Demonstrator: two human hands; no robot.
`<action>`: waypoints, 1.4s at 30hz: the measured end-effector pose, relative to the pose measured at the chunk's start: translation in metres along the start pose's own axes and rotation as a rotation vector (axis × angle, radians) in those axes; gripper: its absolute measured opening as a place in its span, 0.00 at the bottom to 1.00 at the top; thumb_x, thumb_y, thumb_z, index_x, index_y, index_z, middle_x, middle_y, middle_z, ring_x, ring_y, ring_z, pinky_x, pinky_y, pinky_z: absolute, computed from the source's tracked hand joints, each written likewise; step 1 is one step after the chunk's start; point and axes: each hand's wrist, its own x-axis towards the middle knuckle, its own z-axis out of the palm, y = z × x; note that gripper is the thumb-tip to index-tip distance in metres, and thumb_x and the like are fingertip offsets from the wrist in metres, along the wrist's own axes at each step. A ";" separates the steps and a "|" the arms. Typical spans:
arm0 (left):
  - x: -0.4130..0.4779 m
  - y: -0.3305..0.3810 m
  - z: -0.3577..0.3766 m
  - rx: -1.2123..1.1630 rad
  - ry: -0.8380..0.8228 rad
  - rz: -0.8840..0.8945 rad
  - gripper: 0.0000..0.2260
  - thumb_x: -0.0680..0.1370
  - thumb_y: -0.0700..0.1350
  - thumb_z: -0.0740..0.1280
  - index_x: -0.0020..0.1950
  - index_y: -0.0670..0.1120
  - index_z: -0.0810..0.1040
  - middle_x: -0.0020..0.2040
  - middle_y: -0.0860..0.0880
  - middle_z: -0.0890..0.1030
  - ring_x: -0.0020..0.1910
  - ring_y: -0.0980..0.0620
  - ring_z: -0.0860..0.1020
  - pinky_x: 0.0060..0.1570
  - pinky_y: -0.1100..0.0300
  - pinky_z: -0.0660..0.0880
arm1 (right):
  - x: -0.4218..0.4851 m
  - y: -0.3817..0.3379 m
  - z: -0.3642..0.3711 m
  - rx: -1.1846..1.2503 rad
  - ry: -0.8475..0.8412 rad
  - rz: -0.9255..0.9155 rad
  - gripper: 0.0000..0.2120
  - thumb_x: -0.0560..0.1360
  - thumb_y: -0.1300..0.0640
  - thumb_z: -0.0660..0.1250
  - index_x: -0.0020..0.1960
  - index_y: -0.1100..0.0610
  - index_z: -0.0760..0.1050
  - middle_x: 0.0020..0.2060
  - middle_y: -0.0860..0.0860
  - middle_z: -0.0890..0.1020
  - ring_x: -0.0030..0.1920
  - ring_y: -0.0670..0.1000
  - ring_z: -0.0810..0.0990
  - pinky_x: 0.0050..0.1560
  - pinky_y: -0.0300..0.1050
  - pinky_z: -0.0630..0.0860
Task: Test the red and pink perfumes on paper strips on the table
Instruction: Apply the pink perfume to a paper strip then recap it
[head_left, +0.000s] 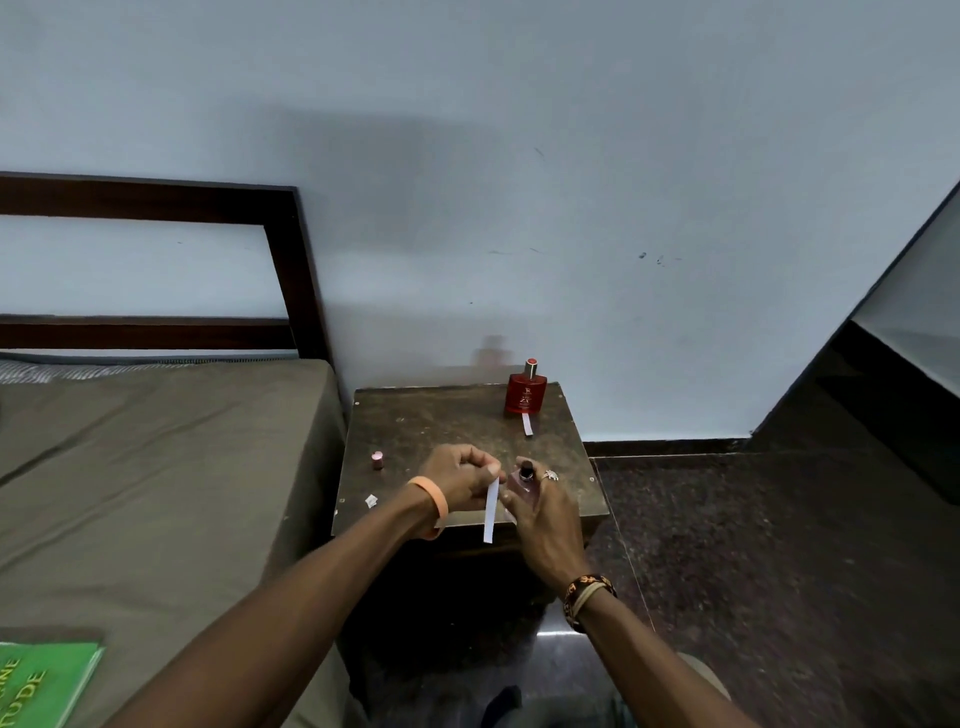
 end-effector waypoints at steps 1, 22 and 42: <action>0.004 -0.005 0.003 -0.012 -0.004 -0.003 0.03 0.76 0.34 0.66 0.43 0.39 0.77 0.41 0.41 0.82 0.39 0.47 0.82 0.36 0.57 0.81 | 0.003 0.004 0.001 -0.016 -0.008 0.013 0.22 0.76 0.57 0.71 0.68 0.56 0.72 0.55 0.50 0.80 0.53 0.44 0.78 0.46 0.28 0.72; 0.153 -0.055 0.063 -0.138 0.017 -0.109 0.06 0.75 0.35 0.68 0.39 0.43 0.77 0.39 0.43 0.81 0.38 0.47 0.81 0.47 0.49 0.81 | 0.126 0.102 0.019 -0.191 0.118 0.283 0.10 0.75 0.54 0.72 0.54 0.57 0.82 0.45 0.53 0.84 0.42 0.49 0.77 0.40 0.41 0.69; 0.158 -0.072 0.039 -0.074 0.034 -0.120 0.04 0.75 0.39 0.70 0.40 0.45 0.79 0.47 0.35 0.82 0.45 0.44 0.80 0.52 0.42 0.79 | 0.133 0.124 0.035 -0.215 0.069 0.313 0.33 0.70 0.58 0.76 0.73 0.54 0.68 0.53 0.56 0.83 0.51 0.54 0.81 0.53 0.56 0.80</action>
